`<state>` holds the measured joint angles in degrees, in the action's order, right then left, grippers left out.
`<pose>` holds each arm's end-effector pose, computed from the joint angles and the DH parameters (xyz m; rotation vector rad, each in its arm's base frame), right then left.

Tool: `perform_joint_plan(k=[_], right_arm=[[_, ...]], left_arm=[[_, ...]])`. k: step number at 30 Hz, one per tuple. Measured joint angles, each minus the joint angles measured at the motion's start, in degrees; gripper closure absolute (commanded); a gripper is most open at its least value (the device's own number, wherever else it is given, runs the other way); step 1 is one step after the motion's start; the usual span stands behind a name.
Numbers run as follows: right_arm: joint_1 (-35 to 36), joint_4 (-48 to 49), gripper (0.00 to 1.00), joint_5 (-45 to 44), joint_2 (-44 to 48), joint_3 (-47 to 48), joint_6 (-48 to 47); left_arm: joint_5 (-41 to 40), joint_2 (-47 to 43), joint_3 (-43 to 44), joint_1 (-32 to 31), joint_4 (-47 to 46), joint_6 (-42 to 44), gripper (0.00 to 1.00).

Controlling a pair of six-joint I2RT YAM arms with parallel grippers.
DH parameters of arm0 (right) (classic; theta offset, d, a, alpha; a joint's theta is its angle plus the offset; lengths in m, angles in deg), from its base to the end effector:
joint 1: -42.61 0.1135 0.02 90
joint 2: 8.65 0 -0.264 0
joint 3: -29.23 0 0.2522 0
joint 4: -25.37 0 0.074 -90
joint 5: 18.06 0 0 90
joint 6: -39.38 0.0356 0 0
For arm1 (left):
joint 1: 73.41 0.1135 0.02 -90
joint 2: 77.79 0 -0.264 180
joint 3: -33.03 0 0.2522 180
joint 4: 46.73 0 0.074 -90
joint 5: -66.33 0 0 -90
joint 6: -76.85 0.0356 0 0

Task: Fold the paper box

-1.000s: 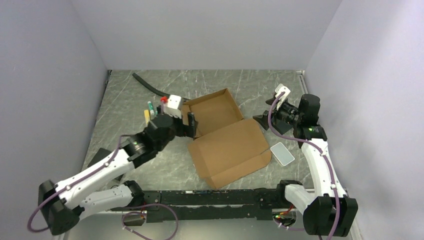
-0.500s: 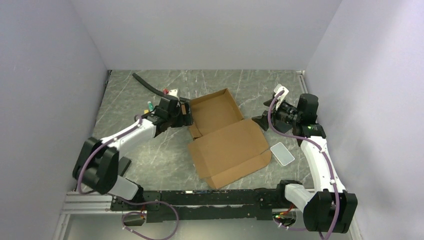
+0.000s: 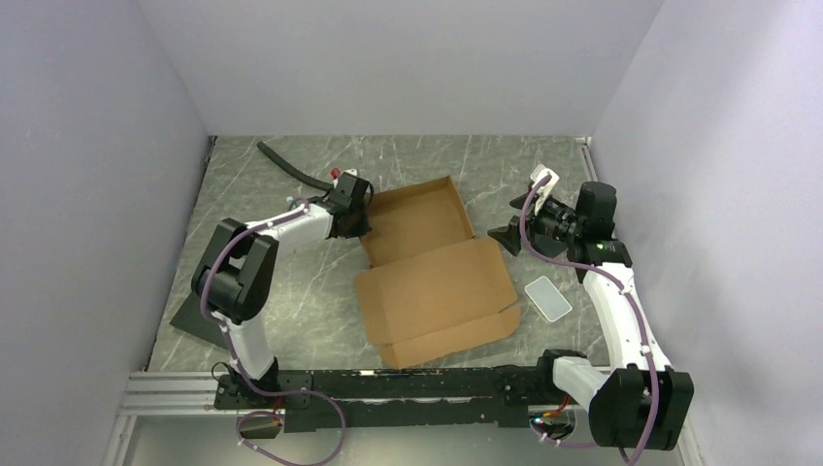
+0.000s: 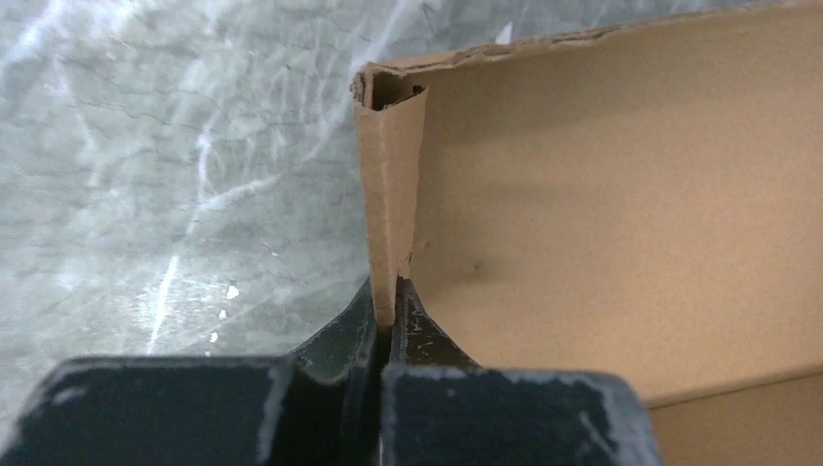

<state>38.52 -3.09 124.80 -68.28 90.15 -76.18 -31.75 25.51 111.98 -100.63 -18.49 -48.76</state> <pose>0.2251 0.0124 0.3033 -0.8771 1.6761 0.5869 0.3374 -0.1679 0.1797 -0.2423 2.4873 -0.2903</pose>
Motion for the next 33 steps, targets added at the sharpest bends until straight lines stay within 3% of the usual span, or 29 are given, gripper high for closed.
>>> perform_joint_plan(k=[7,12,16,22,29,33], right_arm=[[0.0,-0.3,0.04,0.2,0.0,0.0,-0.2],[0.0,-0.4,0.04,0.2,-0.3,0.0,-0.2],[0.0,-0.7,0.03,0.2,-0.4,0.0,-0.2],[0.0,-1.2,0.04,0.2,-0.4,0.0,-0.5],[0.0,-1.8,0.04,0.2,-0.4,0.0,-0.7],[0.0,-1.8,0.04,0.2,-0.4,0.0,-0.9]], left_arm=[[-20.1,0.2,3.3,-8.2,3.2,4.1,1.0],[-26.7,0.0,3.3,-12.2,3.1,6.7,0.96],[-26.2,1.0,4.7,-11.7,5.2,7.4,0.7],[-22.3,1.5,5.0,-10.0,7.5,9.1,0.6],[-17.0,-1.0,4.6,-8.1,7.5,11.0,0.37],[-13.9,-4.6,3.8,-6.4,6.5,11.6,0.35]])
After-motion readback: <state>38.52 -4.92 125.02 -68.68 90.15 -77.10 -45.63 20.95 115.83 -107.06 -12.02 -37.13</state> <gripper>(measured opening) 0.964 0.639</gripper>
